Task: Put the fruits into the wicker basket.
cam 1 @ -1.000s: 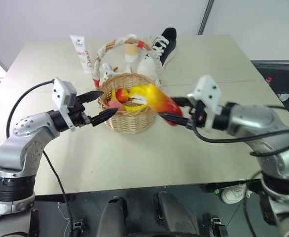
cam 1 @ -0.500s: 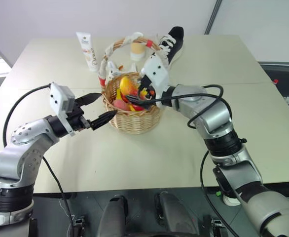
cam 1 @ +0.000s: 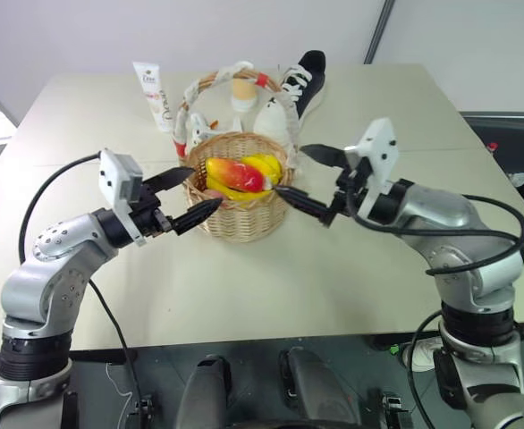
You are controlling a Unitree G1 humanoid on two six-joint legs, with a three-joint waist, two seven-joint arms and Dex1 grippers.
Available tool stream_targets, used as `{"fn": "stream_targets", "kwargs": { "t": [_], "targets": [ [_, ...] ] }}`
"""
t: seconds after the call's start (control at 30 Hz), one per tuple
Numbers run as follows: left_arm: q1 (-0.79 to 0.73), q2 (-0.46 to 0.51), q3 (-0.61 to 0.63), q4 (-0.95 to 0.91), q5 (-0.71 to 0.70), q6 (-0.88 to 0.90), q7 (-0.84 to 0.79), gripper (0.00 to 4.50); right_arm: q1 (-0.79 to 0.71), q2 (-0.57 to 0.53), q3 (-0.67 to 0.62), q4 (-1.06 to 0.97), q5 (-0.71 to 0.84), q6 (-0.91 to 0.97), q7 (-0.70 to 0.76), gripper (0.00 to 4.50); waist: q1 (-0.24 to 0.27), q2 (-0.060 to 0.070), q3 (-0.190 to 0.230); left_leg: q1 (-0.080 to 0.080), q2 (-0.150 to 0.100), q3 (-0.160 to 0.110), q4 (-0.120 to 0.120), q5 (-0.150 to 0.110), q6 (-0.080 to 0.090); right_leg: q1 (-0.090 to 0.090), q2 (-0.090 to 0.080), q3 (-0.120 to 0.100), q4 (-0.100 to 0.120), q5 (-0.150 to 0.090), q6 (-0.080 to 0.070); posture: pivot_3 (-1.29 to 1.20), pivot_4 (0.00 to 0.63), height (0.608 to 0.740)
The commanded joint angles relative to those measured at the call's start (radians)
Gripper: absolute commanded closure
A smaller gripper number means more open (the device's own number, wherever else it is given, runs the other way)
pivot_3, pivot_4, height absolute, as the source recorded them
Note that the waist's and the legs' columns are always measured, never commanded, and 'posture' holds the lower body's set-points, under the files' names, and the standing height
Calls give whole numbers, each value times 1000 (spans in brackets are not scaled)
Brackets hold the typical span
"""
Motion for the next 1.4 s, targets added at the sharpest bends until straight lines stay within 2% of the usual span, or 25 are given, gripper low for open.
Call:
{"fn": "stream_targets", "kwargs": {
  "t": [0.03, 0.23, 0.27, 0.33, 0.57, 0.73, 0.87, 0.97, 1.1, 1.33, 1.4],
  "targets": [
    [-44, -10, -25, 15, 3, -22, -21, 0, -45, 87, 12, 101, -63, -47, -128, 34, -2, 0, 0, 0, 0, 0, 0, 0, 0, 0, 1, 0, 0, 0, 0, 0, 150, 740],
    [-82, -37, -58, 24, 9, -22, -26, 0, -154, 247, 35, 362, -132, -178, -217, 34, 1, 0, 0, 1, 1, 1, -1, 0, 0, 0, 2, 1, 1, 0, -1, 0, 150, 740],
    [-80, -38, -60, 17, 7, -20, -24, 0, -162, 257, 32, 388, -132, -192, -213, 270, 2, 0, 0, 0, 1, 1, -1, 0, 0, 0, 1, 1, 0, 0, -1, 0, 150, 740],
    [-75, -37, -59, 6, 4, -17, -19, 0, -168, 265, 26, 413, -129, -212, -205, 907, 4, 0, 0, 0, 1, 1, -1, 0, 0, 0, 0, 0, 0, 0, -1, 0, 150, 740],
    [-52, -39, -55, -23, -3, -13, -5, 0, -153, 259, 3, 402, -106, -223, -198, 4410, 4, 0, 0, -2, 1, 0, -1, 0, 0, -1, -2, 0, -1, 1, -1, 0, 150, 740],
    [-63, -48, -66, -17, -3, -16, -2, 0, -121, 216, -37, 332, -124, -228, -233, 4423, 3, 0, 0, -2, 1, 0, -1, 0, 0, -1, 0, 0, 0, 0, -1, 0, 150, 740],
    [-87, -60, -85, 9, 2, -23, -21, 0, -72, 111, -194, 278, -128, -216, -307, 4423, 18, 0, 0, -3, 0, -1, 0, 0, 0, -1, -1, 0, -1, 0, -1, 0, 150, 740],
    [-112, -78, -106, 42, 12, -33, -37, 0, -15, 24, -314, 314, -162, -241, -371, 4423, 35, 0, 0, -4, -2, -1, 0, 0, 0, -1, -3, 0, -2, 0, -1, 0, 150, 740],
    [-143, -100, -132, 81, 27, -49, -57, 0, -4, -3, -437, 420, -174, -285, -470, 4423, 24, 0, 0, -4, -3, 1, -1, 0, 0, -1, -2, 1, -2, 0, -1, 0, 150, 740],
    [-197, -137, -156, 146, 61, -76, -78, 0, 22, -23, -452, 526, -201, -396, -476, 4423, -1, 2, 0, 0, -1, 2, -1, 0, 0, -1, 1, 3, 0, 0, -1, 0, 150, 740],
    [-195, -140, -159, 151, 71, -82, -78, 0, 43, -27, -447, 496, -195, -390, -468, 3355, 2, 2, 0, 0, -1, 3, -1, 0, 0, -1, 1, 3, 0, 0, -1, 0, 150, 740]
  ]
}}
